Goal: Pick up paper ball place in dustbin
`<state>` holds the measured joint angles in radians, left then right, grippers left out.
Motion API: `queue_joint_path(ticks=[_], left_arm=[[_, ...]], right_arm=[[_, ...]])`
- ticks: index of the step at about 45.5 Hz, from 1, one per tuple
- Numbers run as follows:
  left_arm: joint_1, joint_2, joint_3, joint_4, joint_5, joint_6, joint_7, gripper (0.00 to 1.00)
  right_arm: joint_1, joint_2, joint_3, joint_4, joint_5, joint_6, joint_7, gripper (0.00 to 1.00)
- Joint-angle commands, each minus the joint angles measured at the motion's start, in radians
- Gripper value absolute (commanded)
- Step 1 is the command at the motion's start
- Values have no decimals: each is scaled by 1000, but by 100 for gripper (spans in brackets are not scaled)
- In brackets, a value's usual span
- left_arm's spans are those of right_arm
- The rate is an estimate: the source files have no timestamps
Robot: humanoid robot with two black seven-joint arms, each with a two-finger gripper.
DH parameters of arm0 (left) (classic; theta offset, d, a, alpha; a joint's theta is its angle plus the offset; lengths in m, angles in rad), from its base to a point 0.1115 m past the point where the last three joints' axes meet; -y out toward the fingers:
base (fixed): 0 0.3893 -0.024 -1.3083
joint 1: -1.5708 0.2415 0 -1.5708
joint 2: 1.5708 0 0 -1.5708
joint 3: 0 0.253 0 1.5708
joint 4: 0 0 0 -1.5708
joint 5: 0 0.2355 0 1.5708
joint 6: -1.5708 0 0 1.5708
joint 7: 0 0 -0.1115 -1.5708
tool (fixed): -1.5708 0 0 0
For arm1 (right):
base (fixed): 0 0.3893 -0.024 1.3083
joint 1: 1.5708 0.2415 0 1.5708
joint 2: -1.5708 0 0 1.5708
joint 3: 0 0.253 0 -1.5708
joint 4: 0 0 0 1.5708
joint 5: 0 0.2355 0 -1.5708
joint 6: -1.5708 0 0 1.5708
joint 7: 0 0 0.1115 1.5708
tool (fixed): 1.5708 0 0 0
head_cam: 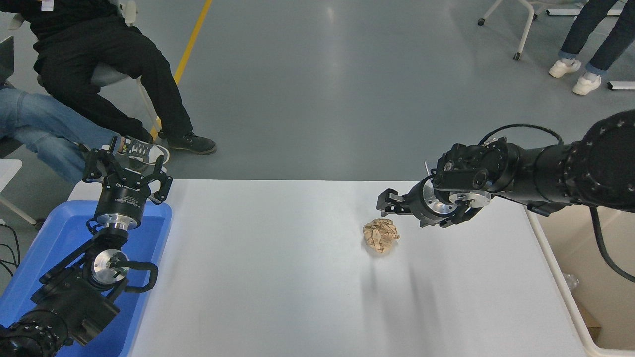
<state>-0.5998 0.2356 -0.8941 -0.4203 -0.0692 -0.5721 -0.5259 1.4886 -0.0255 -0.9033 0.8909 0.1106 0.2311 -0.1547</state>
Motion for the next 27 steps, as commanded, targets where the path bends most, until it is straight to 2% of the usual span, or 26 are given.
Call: queue_joint_path(ticks=[1, 15, 27], left_arm=[[0, 1, 0, 0, 0, 0, 0, 99], [0, -1, 0, 0, 0, 0, 0, 99], [0, -1, 0, 0, 0, 0, 0, 99]], right_arm=[[-131, 26, 84, -147, 0, -29, -3, 90], [-246, 26, 73, -274, -3, -91, -3, 90], [-275, 26, 96, -285, -25, -98, -5, 88]])
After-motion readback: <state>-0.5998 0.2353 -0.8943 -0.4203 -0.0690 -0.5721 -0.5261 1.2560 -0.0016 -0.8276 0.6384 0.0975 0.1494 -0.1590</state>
